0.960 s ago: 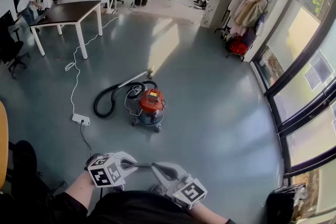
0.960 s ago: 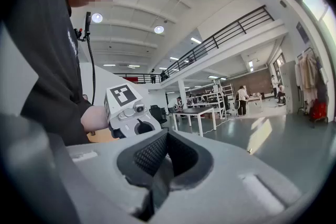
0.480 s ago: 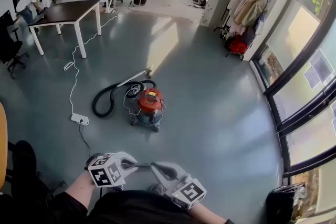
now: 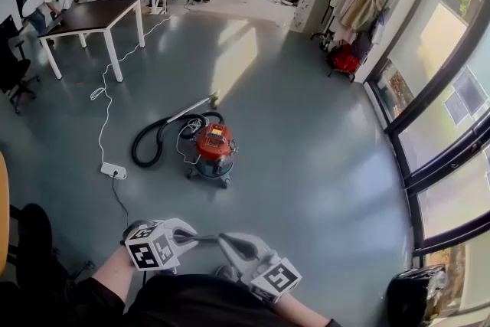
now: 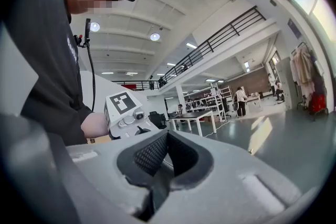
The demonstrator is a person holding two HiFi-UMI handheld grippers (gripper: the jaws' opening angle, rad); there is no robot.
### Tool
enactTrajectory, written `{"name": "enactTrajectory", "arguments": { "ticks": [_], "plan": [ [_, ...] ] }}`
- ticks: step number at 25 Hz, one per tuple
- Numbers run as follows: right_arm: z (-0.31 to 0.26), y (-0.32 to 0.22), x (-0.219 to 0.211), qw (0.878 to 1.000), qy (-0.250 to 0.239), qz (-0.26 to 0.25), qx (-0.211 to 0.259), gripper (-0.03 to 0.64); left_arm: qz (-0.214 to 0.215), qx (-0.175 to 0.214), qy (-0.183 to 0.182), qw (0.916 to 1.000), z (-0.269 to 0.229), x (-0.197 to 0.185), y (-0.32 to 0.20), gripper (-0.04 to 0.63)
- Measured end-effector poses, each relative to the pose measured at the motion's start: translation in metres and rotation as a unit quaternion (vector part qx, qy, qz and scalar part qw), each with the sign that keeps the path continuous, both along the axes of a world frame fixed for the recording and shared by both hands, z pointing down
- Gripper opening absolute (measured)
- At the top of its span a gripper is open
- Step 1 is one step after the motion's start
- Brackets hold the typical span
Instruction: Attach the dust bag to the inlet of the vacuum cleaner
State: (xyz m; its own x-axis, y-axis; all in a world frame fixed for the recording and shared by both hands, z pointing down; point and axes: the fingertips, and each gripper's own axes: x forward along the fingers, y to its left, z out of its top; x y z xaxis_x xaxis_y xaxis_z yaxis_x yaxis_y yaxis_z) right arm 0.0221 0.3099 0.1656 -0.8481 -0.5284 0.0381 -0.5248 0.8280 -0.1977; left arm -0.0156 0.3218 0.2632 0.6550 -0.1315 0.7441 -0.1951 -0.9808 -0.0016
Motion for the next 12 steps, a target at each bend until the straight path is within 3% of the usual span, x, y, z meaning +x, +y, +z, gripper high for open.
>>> {"name": "enactTrajectory", "arguments": {
  "ticks": [12],
  "plan": [
    [0.008, -0.004, 0.061, 1.000, -0.007, -0.025, -0.011, -0.006, -0.019, 0.001, -0.014, 0.9997, 0.008, 0.049, 0.000, 0.037]
  ]
}}
